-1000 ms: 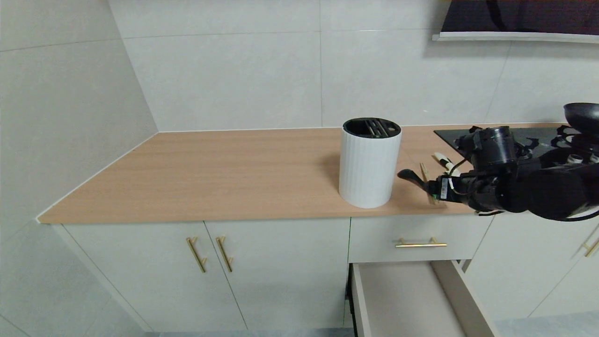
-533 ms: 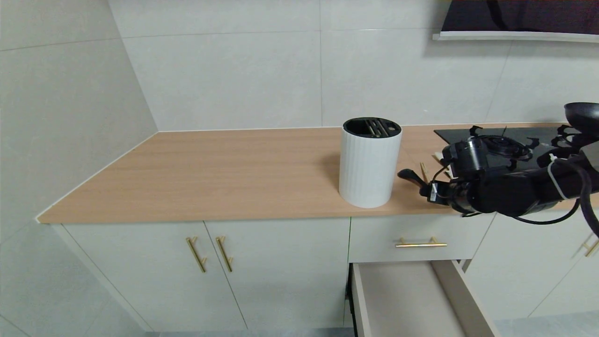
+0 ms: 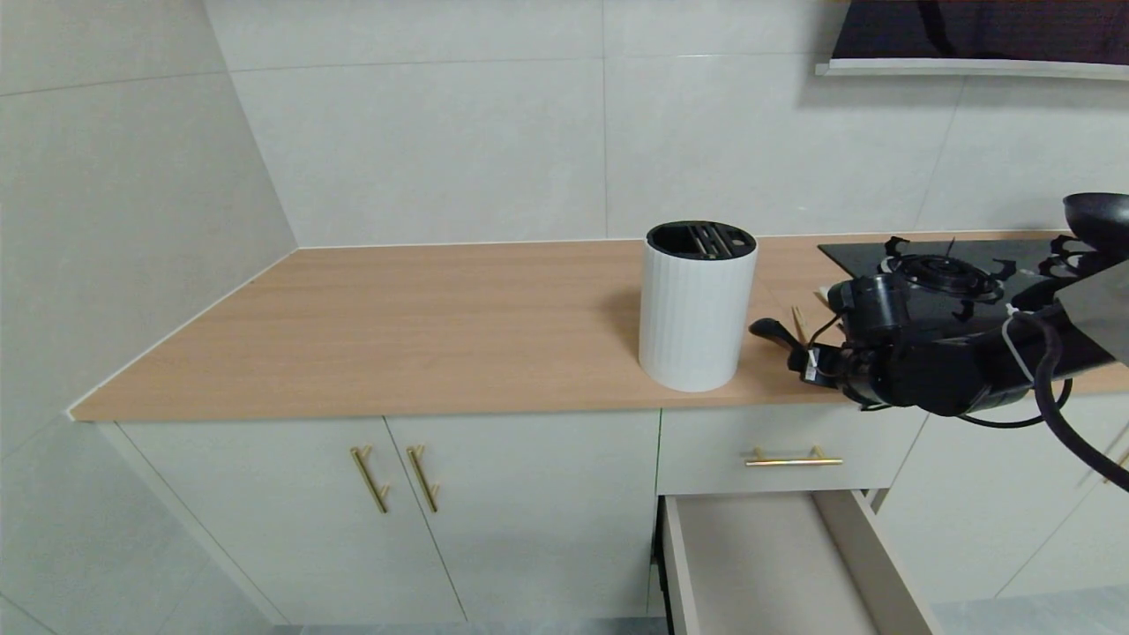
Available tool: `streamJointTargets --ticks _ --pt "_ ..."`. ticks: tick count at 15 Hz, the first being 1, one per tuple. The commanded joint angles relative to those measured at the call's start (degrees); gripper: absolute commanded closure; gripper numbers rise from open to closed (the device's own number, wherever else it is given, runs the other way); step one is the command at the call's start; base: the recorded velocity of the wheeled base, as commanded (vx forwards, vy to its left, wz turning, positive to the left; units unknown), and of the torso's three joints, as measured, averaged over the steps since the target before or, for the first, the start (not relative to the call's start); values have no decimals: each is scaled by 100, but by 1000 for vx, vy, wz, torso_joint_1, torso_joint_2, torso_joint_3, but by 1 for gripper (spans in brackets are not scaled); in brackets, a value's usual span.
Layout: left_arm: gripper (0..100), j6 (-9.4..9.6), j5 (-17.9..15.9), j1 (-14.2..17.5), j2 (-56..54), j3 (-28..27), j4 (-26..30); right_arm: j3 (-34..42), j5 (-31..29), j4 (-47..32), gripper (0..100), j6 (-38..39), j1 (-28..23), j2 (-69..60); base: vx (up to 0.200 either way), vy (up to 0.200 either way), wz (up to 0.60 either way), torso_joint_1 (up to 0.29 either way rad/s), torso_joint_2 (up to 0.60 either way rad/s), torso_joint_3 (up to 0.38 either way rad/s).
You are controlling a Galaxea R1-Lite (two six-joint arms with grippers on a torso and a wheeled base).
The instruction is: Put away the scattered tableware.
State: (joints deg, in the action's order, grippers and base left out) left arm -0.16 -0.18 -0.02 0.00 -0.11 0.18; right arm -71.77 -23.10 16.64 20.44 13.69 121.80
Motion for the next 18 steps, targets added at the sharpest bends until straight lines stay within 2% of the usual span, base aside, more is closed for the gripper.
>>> streamJointTargets --ticks 1,8,9,18 --pt "0 -2 1 2 0 2 -1 -4 -1 32 0 3 2 64 0 0 0 0 0 0" --pt "0 -2 1 2 0 2 -1 5 -1 129 0 -14 2 169 0 0 0 0 0 0" --pt "0 -2 1 2 0 2 -1 -4 -1 129 100 -14 2 169 0 0 0 0 0 0" --pt "0 -2 1 2 0 2 -1 22 -1 120 100 -14 -42 55 0 0 0 0 0 0"
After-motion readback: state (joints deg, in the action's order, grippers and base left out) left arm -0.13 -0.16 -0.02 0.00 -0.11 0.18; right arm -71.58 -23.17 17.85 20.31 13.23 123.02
